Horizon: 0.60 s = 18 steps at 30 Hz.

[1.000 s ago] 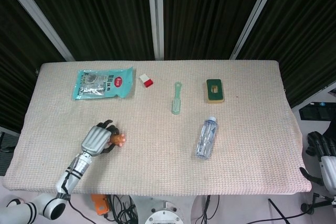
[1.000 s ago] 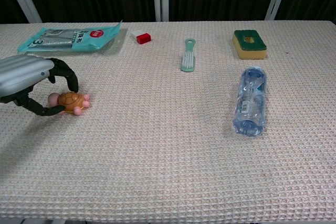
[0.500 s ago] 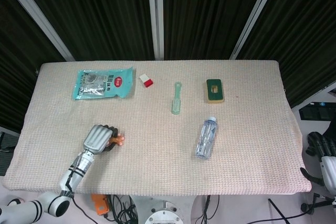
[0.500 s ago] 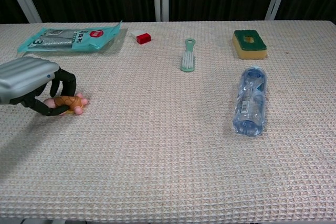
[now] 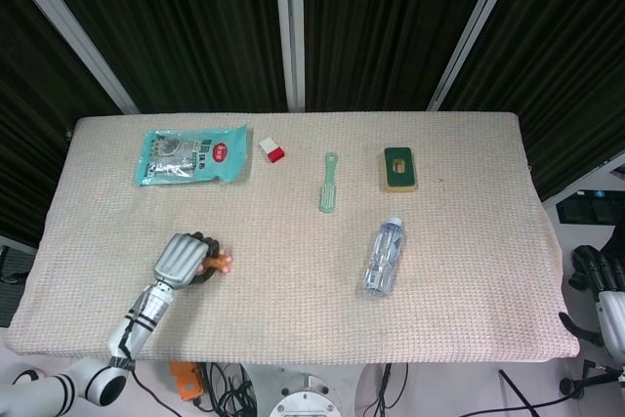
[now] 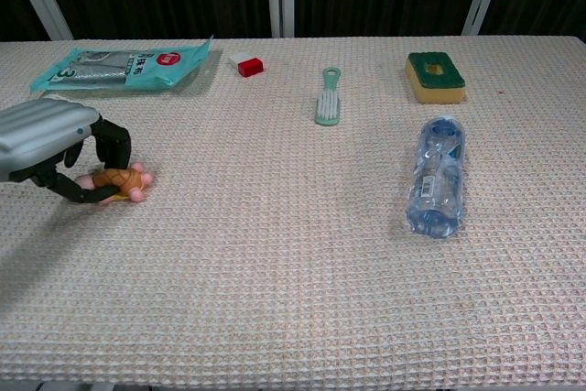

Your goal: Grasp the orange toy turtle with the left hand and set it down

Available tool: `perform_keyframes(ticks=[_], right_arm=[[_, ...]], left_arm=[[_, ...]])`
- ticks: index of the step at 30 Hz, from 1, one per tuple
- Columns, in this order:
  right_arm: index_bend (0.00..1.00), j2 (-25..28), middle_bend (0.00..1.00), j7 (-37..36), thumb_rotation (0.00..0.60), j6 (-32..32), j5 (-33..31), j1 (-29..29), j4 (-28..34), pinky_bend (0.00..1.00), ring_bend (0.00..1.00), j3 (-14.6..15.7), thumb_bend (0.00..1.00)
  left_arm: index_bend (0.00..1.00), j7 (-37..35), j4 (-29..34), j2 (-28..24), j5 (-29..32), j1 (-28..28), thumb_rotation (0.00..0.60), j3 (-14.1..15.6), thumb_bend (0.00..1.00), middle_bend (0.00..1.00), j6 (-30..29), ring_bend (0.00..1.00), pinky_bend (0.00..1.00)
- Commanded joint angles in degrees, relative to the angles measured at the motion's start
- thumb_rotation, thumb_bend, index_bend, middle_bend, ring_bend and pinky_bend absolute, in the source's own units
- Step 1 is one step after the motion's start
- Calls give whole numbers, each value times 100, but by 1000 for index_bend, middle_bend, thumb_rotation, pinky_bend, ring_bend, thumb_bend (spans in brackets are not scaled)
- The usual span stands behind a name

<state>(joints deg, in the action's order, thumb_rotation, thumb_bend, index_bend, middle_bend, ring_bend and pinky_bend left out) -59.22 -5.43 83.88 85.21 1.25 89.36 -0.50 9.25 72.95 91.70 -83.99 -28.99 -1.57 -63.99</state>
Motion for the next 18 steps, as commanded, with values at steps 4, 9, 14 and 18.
perform_keyframes(ticks=[4, 9, 14, 18], right_arm=[[0, 5, 0, 21, 600, -26, -11, -7, 23, 0, 0, 5, 136], [0, 4, 0, 28, 600, -36, -12, -10, 28, 0, 0, 7, 137], [0, 3, 0, 25, 600, -37, -12, -7, 24, 0, 0, 10, 136], [0, 1, 0, 18, 600, -58, -31, -11, 17, 0, 0, 10, 137]], left_arm=[[250, 123, 252, -192, 31, 10, 600, 35, 220, 219, 41, 82, 323], [243, 210, 470, -303, 89, 11, 600, 27, 211, 216, 82, 75, 312], [294, 301, 521, -284, 178, -18, 600, -21, 211, 275, 143, 103, 326], [332, 435, 458, -209, 300, -62, 600, -25, 220, 332, 299, 147, 336]])
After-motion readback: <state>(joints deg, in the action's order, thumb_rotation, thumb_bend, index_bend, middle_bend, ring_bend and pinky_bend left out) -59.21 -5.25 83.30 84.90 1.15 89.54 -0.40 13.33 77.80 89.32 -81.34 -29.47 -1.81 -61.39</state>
